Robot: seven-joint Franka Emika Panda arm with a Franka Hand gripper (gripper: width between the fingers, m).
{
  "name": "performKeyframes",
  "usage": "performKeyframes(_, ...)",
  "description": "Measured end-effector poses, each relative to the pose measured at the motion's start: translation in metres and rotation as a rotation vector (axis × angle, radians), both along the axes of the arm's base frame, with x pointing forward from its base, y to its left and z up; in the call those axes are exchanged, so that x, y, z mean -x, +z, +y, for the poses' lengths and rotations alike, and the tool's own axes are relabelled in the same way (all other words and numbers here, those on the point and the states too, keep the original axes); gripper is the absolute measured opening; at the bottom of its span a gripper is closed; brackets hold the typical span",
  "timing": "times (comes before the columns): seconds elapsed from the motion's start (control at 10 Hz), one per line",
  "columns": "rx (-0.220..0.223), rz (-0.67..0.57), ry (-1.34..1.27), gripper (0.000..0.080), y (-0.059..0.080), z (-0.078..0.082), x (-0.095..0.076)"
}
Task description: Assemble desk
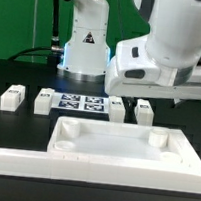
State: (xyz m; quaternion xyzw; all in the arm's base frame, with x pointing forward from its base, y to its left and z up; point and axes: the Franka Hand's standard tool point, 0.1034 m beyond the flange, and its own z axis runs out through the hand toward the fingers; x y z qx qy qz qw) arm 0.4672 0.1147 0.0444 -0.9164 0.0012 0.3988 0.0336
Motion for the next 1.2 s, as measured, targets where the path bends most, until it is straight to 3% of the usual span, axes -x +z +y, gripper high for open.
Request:
performKeyframes(0.1, -0.006, 0.064, 0.009, 0.0649, -0.008, 0.002, -0.004)
performKeyframes(0.5, -0.010, 0.061, 0.007, 0.0649, -0.011, 0.003, -0.008)
performKeyframes(0.9, 0.002, 0.137, 0.022, 0.0649, -0.030, 0.006, 0.025)
performKeyframes(1.2, 0.000, 0.141, 0.027, 0.0649, -0.031, 0.007, 0.027)
